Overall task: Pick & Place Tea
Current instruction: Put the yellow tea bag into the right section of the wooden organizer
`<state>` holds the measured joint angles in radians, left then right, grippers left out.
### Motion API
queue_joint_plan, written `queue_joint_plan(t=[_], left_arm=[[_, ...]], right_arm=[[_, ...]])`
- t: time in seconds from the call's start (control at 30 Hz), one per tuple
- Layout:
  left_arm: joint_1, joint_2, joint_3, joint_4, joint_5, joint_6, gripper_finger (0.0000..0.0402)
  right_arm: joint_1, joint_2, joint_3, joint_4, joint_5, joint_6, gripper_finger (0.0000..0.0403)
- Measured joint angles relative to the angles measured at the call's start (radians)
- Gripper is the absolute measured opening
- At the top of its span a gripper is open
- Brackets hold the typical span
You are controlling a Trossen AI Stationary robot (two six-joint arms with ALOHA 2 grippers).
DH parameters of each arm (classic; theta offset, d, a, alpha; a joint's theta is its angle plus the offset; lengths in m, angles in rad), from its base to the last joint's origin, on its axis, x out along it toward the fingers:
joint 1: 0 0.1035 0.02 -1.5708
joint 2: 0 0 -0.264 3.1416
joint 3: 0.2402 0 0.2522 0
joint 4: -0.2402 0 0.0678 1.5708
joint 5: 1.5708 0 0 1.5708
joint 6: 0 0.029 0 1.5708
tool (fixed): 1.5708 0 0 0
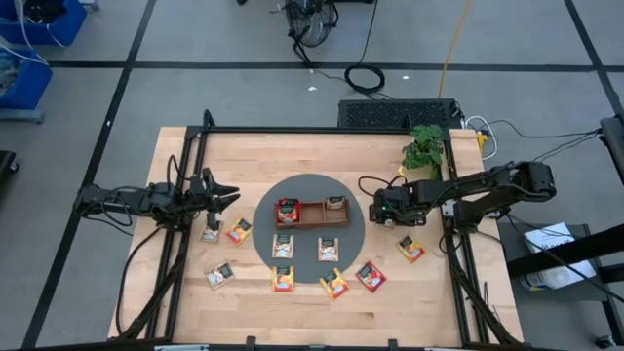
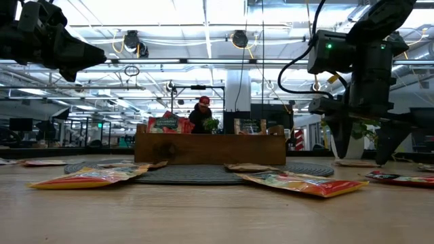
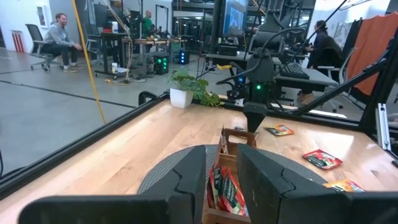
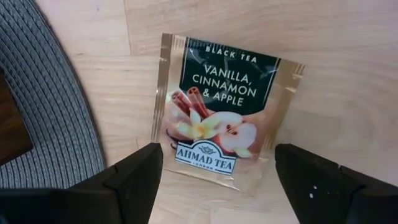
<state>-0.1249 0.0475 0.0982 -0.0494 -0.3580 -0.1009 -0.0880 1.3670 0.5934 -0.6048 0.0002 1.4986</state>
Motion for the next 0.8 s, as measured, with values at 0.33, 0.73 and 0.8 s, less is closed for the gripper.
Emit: queue_joint_plan(t=[0.33,0.73,0.8], left_arm=[[0.0,0.0,0.0,0.0,0.0,0.0,0.0093],[0.0,0.0,0.0,0.0,0.0,0.0,0.0093],[0.0,0.0,0.0,0.0,0.0,0.0,0.0093]], right_arm=[[-0.026,0.059,-0.001,-0.024,-0.045,-0.038,0.0294],[-0.03,0.114,0.003,-0.044,-0.063,-0.123,0.0274],[-0.03,0.115,0.003,-0.05,-0.061,-0.116,0.0259]])
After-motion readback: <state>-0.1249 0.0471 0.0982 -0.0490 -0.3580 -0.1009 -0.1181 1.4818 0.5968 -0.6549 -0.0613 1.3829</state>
